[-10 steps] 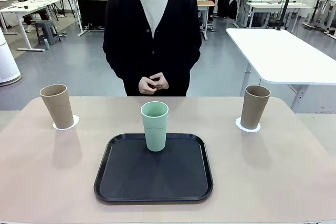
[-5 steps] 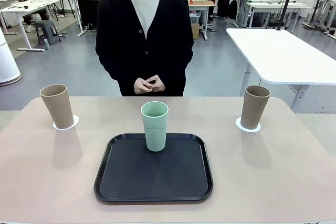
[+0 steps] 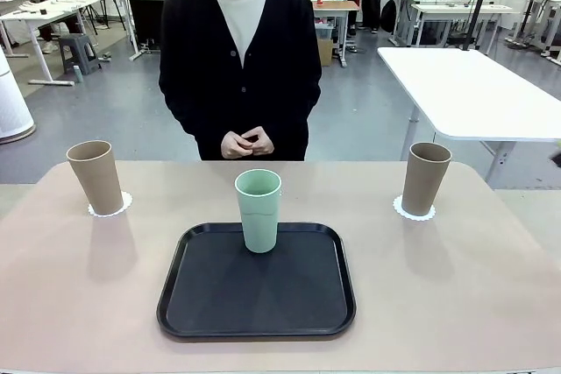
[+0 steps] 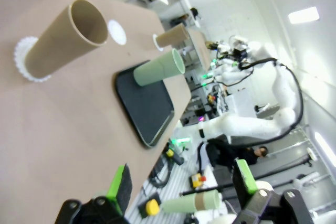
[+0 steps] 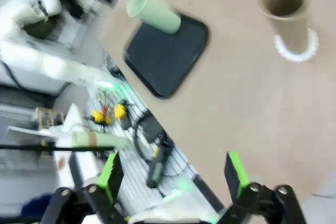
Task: Place coasters on the table and set cups on them.
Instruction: Take one Reusable plastic cup from the Flat Tray and place it on a coaster set by the human.
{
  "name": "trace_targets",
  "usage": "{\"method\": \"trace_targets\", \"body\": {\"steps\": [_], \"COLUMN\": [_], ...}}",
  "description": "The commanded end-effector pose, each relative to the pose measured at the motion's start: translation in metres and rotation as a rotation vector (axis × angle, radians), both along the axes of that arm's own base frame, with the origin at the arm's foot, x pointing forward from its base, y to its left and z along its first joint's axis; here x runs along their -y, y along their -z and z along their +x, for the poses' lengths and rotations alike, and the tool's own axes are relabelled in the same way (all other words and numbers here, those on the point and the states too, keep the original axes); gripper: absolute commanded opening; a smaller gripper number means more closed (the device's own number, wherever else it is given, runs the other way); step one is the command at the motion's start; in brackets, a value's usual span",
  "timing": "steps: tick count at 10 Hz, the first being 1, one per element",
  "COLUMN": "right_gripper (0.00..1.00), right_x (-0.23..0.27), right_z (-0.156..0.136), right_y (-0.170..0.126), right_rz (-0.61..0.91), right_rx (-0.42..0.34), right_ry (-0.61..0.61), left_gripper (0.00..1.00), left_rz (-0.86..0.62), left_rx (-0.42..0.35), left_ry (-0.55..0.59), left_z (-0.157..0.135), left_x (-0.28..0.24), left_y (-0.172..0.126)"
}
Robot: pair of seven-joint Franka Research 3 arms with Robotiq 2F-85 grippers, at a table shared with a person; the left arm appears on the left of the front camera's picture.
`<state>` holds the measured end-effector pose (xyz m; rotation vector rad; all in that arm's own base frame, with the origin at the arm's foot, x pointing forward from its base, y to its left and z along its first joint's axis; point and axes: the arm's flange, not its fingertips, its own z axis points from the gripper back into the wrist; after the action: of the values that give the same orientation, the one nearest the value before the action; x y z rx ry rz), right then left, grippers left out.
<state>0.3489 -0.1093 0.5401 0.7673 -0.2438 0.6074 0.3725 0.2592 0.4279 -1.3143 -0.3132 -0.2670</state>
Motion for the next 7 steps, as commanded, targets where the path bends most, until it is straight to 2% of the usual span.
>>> {"method": "trace_targets", "body": {"steps": [1, 2, 4, 6, 7], "right_gripper": [1.0, 1.0, 1.0, 1.0, 1.0], "right_x": [-0.098, -0.145, -0.229, -0.275, -0.289], "right_z": [0.005, 0.005, 0.002, 0.0, 0.006], "right_y": [-0.009, -0.001, 0.038, 0.078, 0.094], "right_rz": [-0.214, -0.3, -0.423, -0.448, -0.462], "right_rx": [0.109, 0.134, 0.23, 0.31, 0.353], "right_ry": [-0.077, -0.158, -0.321, -0.488, -0.504], "left_gripper": [1.0, 1.0, 1.0, 1.0, 1.0], "left_rz": [0.002, 0.002, 0.002, 0.002, 0.002], "left_rx": [0.002, 0.002, 0.002, 0.002, 0.002], "left_ry": [-0.004, -0.004, -0.004, -0.004, -0.004], "left_z": [-0.001, -0.001, -0.001, -0.001, -0.001], "left_x": [-0.002, -0.002, -0.002, -0.002, -0.002], "left_y": [-0.002, -0.002, -0.002, -0.002, -0.002]}}
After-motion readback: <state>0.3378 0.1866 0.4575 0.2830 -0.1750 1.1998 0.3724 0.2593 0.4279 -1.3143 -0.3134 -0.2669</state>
